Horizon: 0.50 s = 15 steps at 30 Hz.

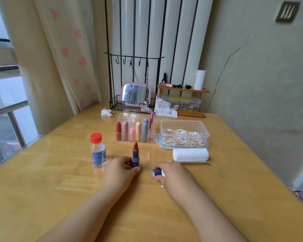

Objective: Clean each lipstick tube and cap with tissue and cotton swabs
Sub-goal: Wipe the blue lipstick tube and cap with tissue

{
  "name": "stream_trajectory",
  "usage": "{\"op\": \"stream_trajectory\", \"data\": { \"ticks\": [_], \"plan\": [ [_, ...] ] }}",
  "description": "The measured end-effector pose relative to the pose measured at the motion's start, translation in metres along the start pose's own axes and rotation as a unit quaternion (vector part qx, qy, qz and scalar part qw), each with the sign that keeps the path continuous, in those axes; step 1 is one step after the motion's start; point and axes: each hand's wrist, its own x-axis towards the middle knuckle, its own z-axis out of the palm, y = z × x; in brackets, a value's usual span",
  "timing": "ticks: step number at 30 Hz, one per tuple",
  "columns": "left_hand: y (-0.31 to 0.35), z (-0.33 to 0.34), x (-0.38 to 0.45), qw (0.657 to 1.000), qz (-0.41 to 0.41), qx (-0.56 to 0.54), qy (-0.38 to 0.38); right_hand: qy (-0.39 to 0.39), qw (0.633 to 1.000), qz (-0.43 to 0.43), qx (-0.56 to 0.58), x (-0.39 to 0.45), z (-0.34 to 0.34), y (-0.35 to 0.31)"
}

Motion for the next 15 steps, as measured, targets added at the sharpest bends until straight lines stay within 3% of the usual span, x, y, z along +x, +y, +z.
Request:
{"op": "stream_trajectory", "data": {
  "ticks": [3,8,15],
  "plan": [
    [-0.004,0.001,0.001,1.000,-0.001,-0.010,-0.007,0.023,1.000,-0.010,0.013,0.000,0.000,0.001],
    [-0.011,0.003,0.005,0.999,0.014,-0.032,0.001,0.104,0.983,0.003,0.149,-0.008,-0.007,0.005],
    [-0.012,0.007,0.008,0.999,0.015,-0.034,0.001,0.108,0.979,0.013,0.174,-0.011,-0.008,0.000]
  ]
}}
